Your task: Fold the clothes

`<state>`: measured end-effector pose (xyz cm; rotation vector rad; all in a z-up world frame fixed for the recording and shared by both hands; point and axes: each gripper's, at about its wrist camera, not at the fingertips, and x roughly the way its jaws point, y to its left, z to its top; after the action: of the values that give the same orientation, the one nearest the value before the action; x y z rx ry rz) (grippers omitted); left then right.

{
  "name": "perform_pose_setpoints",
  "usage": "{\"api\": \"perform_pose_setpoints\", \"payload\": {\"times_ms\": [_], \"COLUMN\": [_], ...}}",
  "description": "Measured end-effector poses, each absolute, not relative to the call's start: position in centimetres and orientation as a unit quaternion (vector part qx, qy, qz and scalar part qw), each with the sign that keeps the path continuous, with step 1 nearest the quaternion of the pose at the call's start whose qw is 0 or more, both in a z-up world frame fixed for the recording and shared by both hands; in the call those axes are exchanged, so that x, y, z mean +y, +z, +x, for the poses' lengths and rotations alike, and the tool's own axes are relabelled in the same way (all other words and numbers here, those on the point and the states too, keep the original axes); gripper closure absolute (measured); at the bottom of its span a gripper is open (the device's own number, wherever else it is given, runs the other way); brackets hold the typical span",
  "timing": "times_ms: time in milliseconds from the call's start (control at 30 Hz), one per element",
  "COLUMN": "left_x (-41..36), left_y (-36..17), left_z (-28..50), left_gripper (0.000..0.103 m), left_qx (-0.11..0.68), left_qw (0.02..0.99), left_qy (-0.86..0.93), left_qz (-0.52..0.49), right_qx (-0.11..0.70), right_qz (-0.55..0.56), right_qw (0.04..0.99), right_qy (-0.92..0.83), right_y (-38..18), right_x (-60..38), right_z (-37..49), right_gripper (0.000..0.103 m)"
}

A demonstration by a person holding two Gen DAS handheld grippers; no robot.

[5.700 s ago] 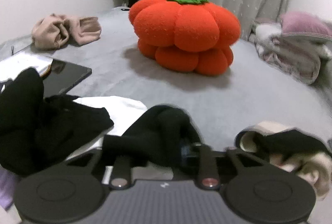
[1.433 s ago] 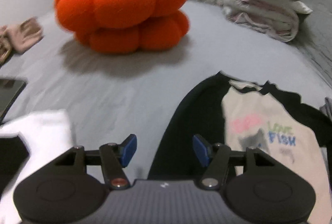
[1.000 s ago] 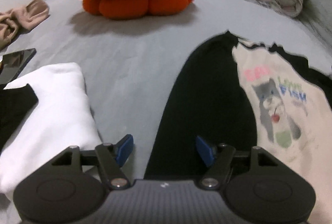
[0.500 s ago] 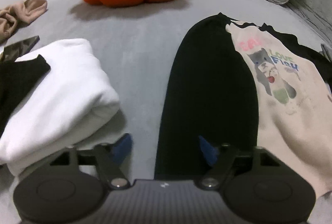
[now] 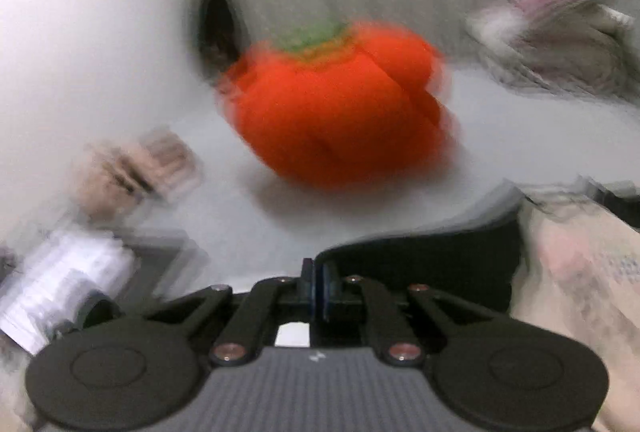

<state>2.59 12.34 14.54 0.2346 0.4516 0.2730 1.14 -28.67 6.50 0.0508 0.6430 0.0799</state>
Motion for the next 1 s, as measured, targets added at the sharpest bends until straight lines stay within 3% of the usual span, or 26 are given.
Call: {"api": "perform_pose_setpoints", "payload": {"times_ms": [67,167,200,433,700,1000], "left_x": [14.3,16.8,17.3,14.3,10.8,6.8], "left_y": [15.2,13.8,13.2,10.5,7.6,2.3], "left_z": [5.2,6.4,6.5,3.2,-2.2,-9.4], "left_gripper": [0.084,0.056,0.053,0.051,0.051,0.048], "left_qx": [0.185,0.217,0.229,0.308,0.414,0.462], "left_qw": [0.948,0.932,0.933,0.947,0.899,0.871], "left_qy": [0.219,0.268,0.260,0.082,-0.093,-0.125], "left_qz": [0.137,0.109,0.100,0.029,-0.103,-0.108], "right_qx": [0.298,0.295,0.298,0.306,0.311,0.347], "right_qz": [0.031,0.034,0.033,0.030,0.055,0.144], "right_qw": [0.953,0.954,0.953,0.951,0.948,0.925], "right_qy": [0.036,0.033,0.032,0.036,0.043,0.051], "right_y": [6.9,6.9,6.8,6.7,6.9,5.3], "right_x": [-28.5,-28.6,-28.6,-28.5,-28.7,-29.4], "right_z": [1.1,1.0,1.1,1.2,-0.8,-11.0], "right_gripper": [0.043,0.043,0.043,0.043,0.043,0.043]}}
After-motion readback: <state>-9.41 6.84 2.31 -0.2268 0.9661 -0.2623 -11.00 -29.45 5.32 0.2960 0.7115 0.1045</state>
